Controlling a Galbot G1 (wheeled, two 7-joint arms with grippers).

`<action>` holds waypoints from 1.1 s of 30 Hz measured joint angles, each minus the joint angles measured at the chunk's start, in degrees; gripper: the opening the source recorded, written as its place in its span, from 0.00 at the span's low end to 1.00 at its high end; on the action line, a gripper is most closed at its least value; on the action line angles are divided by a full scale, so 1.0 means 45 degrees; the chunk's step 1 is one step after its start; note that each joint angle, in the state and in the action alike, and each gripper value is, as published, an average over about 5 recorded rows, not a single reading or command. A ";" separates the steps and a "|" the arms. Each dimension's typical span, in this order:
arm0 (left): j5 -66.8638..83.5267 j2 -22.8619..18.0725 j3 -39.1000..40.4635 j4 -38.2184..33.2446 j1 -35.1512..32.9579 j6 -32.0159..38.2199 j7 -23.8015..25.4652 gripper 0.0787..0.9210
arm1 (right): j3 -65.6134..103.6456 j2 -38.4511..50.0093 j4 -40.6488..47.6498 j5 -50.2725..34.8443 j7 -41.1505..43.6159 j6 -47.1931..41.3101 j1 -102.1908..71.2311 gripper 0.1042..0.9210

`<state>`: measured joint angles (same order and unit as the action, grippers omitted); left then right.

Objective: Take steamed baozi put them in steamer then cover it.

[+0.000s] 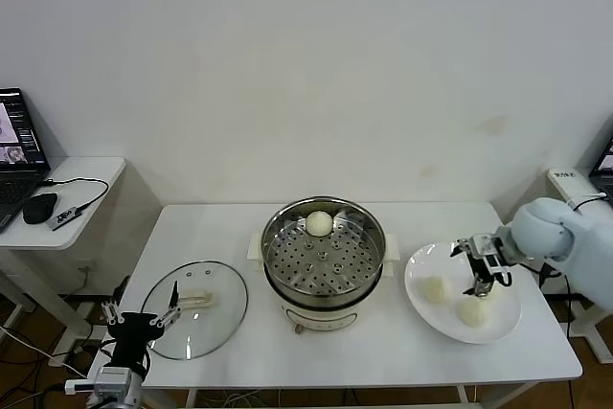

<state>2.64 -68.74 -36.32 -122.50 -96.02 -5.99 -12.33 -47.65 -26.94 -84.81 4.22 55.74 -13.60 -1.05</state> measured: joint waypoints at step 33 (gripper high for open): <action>-0.0039 -0.0038 -0.0231 0.0092 0.0050 0.0005 0.0018 0.88 | 0.1094 -0.2306 0.2490 0.0792 0.0159 -0.0186 -0.1470 0.65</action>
<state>2.47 -68.91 -37.36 -122.09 -95.79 -5.97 -12.25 -42.73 -37.32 -73.60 7.78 56.45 -14.44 -7.67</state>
